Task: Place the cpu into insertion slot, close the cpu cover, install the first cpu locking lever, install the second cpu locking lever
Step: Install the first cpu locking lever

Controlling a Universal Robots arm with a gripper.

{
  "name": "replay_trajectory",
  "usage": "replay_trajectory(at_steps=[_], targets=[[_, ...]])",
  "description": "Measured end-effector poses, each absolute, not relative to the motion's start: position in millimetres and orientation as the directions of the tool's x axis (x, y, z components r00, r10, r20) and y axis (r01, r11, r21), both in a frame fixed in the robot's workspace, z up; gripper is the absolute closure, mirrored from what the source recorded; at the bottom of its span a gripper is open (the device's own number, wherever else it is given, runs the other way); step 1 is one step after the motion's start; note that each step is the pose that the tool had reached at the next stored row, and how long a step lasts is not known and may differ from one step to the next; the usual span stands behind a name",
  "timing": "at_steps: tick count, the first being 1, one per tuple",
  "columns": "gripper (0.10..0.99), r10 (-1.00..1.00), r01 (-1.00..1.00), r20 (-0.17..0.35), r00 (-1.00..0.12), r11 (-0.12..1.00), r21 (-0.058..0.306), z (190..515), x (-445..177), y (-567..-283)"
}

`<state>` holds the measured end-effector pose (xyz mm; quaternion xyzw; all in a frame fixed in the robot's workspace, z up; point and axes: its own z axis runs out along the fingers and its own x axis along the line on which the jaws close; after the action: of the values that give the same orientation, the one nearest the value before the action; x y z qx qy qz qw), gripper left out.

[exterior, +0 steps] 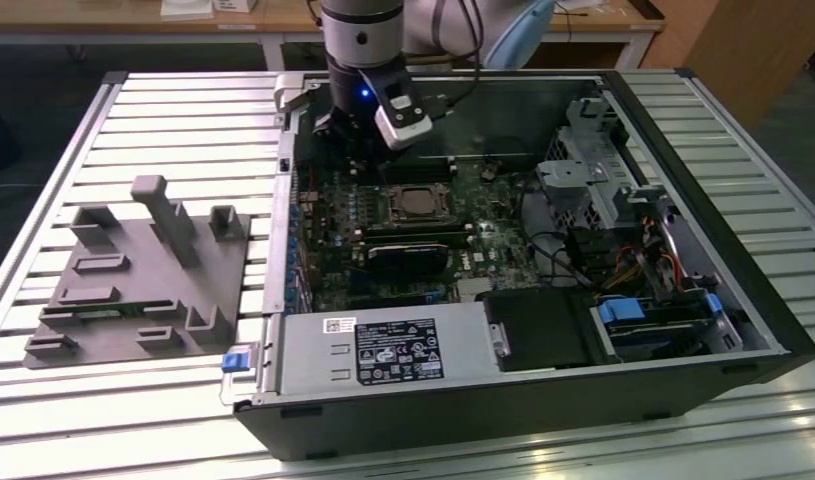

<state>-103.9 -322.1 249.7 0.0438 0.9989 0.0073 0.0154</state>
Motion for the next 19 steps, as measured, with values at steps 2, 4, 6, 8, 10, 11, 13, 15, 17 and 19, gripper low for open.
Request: replay_trajectory(at_steps=[2, 4, 6, 8, 10, 11, 13, 15, 17, 19], targets=[[0.980, 0.088, 0.087, -0.028, -0.996, 0.995, 0.045, 249.5, -105.4, -322.2], [0.980, 0.090, 0.087, -0.024, -0.996, 0.993, 0.082, 249.5, -106.5, -322.4], [0.980, 0.090, 0.087, -0.022, -0.996, 0.991, 0.106, 249.5, -107.8, -322.5], [0.980, 0.091, 0.087, -0.020, -0.996, 0.988, 0.128, 249.5, -109.1, -322.6], [0.980, 0.091, 0.087, -0.018, -0.996, 0.985, 0.150, 249.5, -110.3, -322.7], [0.980, 0.091, 0.087, -0.017, -0.996, 0.983, 0.163, 249.5, -110.6, -322.7], [0.980, 0.092, 0.087, -0.014, -0.996, 0.977, 0.195, 249.5, -111.0, -322.7], [0.980, 0.092, 0.087, -0.011, -0.996, 0.970, 0.225, 249.5, -111.1, -322.8], [0.980, 0.092, 0.087, -0.009, -0.996, 0.964, 0.250, 249.5, -111.2, -322.8], [0.980, 0.093, 0.087, -0.007, -0.996, 0.959, 0.271, 249.5, -111.2, -322.8]])
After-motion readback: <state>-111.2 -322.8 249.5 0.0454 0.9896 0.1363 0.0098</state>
